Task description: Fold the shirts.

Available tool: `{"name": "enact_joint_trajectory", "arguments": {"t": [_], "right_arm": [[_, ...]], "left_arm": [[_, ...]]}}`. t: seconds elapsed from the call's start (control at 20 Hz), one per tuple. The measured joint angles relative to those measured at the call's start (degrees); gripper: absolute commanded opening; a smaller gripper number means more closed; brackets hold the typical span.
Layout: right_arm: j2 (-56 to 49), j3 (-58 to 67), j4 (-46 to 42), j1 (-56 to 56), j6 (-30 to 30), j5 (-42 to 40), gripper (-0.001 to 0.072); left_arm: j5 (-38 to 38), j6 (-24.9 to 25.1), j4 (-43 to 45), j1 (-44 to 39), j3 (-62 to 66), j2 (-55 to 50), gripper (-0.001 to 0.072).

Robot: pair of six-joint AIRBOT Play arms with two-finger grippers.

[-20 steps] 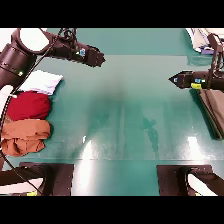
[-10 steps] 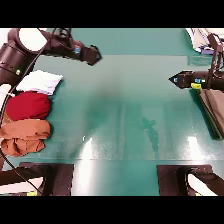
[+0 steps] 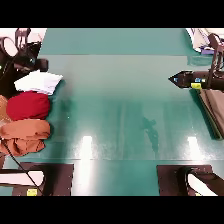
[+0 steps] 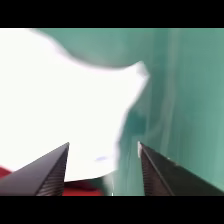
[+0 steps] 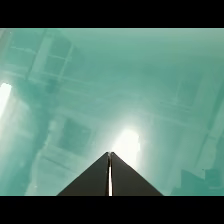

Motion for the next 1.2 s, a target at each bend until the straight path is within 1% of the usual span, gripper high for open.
{"name": "enact_joint_trajectory", "arguments": {"t": [0.1, 0.15, 0.2, 0.25, 0.3, 0.45, 0.55, 0.75, 0.85, 1.0, 1.2], "right_arm": [[0.0, 0.0, 0.0, 0.0, 0.0, 0.0, 0.0012], [0.0, 0.0, 0.0, 0.0, 0.0, 0.0, 0.0012], [0.0, 0.0, 0.0, 0.0, 0.1, 0.0, 0.0012], [0.0, 0.0, 0.0, 0.0, 0.1, 0.0, 0.0012], [0.0, 0.0, 0.0, 0.0, 0.1, 0.0, 0.0012], [0.0, 0.0, 0.0, 0.0, 0.2, 0.0, 0.0012], [0.0, 0.4, 0.0, 0.0, 0.5, -0.1, 0.0012], [0.0, 5.7, 0.0, -1.5, 1.8, -1.6, 0.0012], [0.0, 10.2, 0.0, -2.7, 2.1, -2.6, 0.0012], [0.0, 17.2, 0.0, -4.7, 2.4, -4.1, 0.0012], [0.0, 24.4, -0.1, -7.2, 2.5, -4.9, 0.0012]], "left_arm": [[0.2, -0.3, 0.6, 2.8, -2.5, -2.1, 0.0517], [0.3, -0.3, 0.7, 3.8, -3.4, -3.0, 0.05], [0.4, -0.6, 0.9, 4.6, -4.0, -3.7, 0.0329], [0.6, -0.8, 1.0, 5.2, -4.5, -4.3, 0.0121], [0.9, -1.0, 1.0, 5.5, -4.8, -4.6, 0.0027], [1.0, -1.9, 1.0, 6.2, -5.3, -4.5, 0.0024], [0.9, -2.7, 1.0, 6.2, -4.6, -2.6, 0.0024], [1.6, -3.3, 1.1, 3.0, 1.8, 6.5, 0.0023], [2.0, -3.5, 1.1, -0.6, 6.5, 12.3, 0.0023], [2.2, -3.6, 1.1, -8.3, 12.3, 19.8, 0.0023], [0.9, -5.6, 1.2, -21.1, 14.8, 24.1, 0.0023]]}}
